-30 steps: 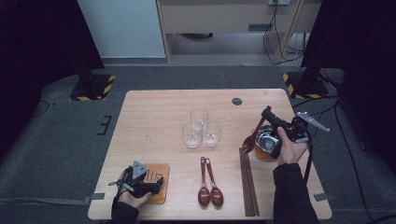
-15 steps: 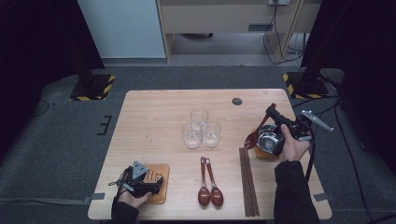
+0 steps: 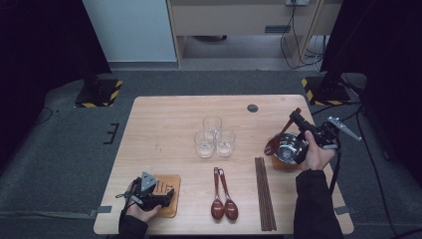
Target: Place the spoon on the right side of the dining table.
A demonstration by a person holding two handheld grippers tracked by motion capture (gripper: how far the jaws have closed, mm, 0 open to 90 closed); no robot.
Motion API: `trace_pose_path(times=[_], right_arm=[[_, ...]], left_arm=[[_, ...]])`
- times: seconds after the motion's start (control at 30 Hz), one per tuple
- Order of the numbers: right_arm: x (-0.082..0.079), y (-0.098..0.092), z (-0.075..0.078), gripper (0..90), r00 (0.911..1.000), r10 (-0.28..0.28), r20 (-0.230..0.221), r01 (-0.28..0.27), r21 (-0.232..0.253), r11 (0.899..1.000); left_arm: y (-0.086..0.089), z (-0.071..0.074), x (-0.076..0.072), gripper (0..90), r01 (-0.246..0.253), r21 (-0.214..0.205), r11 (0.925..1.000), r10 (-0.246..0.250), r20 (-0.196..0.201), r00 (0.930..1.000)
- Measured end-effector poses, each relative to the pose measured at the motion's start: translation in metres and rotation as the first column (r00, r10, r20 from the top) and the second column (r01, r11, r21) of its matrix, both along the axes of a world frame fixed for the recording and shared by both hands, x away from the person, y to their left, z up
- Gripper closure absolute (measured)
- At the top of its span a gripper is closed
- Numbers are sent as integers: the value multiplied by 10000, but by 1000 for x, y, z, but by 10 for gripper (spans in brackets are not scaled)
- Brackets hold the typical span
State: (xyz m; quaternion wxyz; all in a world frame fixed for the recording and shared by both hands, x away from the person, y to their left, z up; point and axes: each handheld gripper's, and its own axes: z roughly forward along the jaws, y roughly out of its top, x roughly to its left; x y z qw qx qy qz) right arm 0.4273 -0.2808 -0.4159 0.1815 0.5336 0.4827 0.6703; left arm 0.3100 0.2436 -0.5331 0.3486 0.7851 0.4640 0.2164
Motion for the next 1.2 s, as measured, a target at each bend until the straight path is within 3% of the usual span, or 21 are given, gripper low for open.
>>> trace_pose_path(times=[0.37, 1.2], right_arm=[[5, -9, 2, 848, 9989, -460, 68, 459, 64, 9989], [17, -31, -13, 846, 9874, -1521, -444, 1522, -11, 9883]], left_arm=[[0, 0, 0, 47, 3, -5, 10000, -3, 4, 10000], [0, 0, 0, 47, 8, -6, 10000, -8, 5, 10000]])
